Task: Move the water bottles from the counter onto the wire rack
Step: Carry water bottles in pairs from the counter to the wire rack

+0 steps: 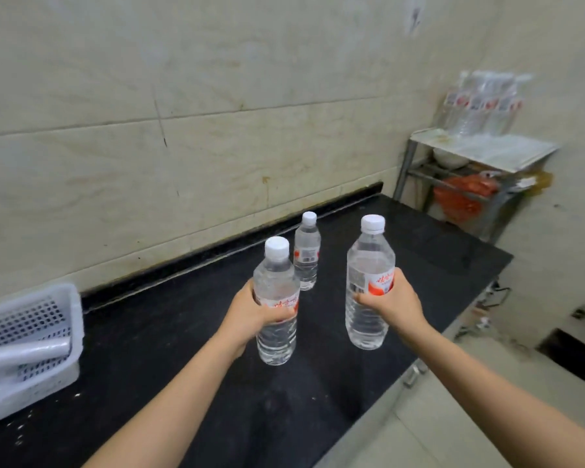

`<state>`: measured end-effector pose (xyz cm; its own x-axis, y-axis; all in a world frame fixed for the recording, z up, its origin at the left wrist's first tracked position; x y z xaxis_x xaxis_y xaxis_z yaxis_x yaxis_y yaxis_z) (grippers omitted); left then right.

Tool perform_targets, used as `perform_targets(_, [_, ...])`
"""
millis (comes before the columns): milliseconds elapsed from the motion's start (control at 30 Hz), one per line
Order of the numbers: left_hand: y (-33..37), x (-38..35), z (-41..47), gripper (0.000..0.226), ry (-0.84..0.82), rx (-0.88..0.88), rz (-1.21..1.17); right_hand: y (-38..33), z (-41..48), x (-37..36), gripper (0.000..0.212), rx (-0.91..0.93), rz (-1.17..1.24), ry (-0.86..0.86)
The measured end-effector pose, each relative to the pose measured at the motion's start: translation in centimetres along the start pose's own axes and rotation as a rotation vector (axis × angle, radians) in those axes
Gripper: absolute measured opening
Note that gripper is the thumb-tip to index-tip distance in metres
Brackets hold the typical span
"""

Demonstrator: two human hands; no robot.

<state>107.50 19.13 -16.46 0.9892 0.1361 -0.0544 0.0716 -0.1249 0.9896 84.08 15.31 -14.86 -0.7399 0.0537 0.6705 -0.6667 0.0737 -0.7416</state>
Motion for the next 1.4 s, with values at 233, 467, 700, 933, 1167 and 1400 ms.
perform_targets(233, [2.6,-13.9,1.5,0.05,-0.147,-0.067,-0.099,6.8,0.8,13.9,0.059,-0.025,0.073,0.257])
perform_targets(467, [2.8,-32.3,2.7,0.061,-0.278,-0.114,-0.031,17.6,0.5,28.5,0.051,-0.062,0.111,0.416])
perform_targets(700, [4.4,-45.3,4.0,0.051,-0.407,-0.089,-0.087,24.4,1.7,37.8,0.048,-0.13,0.072,0.51])
perform_targets(933, [6.9,-52.4,10.2,0.044,-0.442,-0.152,-0.105,27.3,8.7,42.7,0.049,-0.136,0.078,0.547])
perform_targets(1167, [8.7,-58.5,21.2,0.053,-0.526,-0.24,-0.12,28.4,20.0,46.2,0.05,-0.146,0.109,0.531])
perform_targets(1400, [8.4,-64.9,30.9,0.073,-0.562,-0.182,-0.145,30.6,29.8,47.9,0.046,-0.187,0.119,0.485])
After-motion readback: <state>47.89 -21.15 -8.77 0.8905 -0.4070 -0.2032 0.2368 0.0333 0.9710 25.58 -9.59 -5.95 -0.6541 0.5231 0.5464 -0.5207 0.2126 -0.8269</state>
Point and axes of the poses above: each hand's wrist, its own z-axis towards the middle knuckle, its own x-axis out of the back of the hand, y = z × x, the point moved 1 cm from there along z, towards the middle knuckle, and after that the axes turned 10 degrees about -z, right-handed, at the moved point
